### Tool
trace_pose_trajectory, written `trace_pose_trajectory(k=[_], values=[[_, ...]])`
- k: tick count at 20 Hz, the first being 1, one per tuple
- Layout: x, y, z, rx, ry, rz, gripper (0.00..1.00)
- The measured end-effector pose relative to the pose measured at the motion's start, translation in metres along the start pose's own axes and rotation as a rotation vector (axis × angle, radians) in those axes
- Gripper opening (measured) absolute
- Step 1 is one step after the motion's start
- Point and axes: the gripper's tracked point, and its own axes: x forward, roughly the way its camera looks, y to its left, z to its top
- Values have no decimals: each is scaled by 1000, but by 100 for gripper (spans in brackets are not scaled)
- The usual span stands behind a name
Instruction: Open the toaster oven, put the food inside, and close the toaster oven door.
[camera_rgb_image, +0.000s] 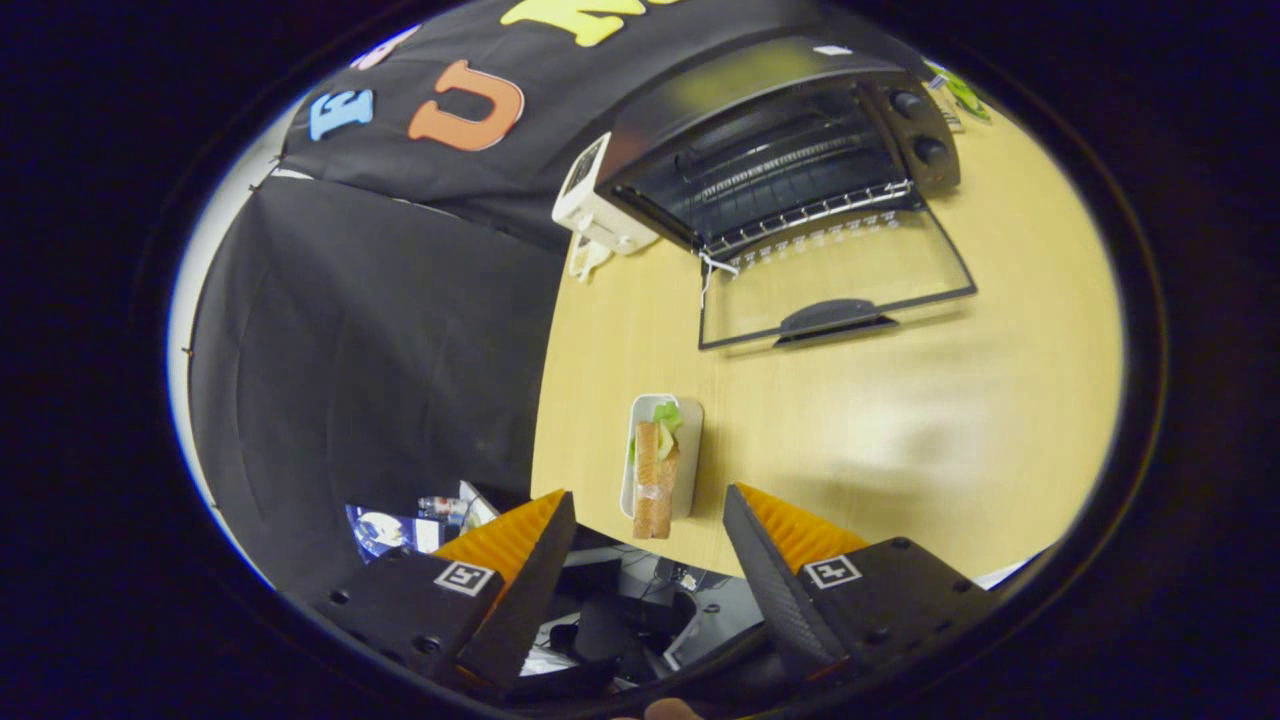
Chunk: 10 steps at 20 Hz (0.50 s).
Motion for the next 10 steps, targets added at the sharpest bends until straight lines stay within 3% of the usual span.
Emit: trace_pose_trajectory(k=[3,10], values=[[36,0,-6,23,49,-3,88],[77,-10,-16,-6,119,-47,82]])
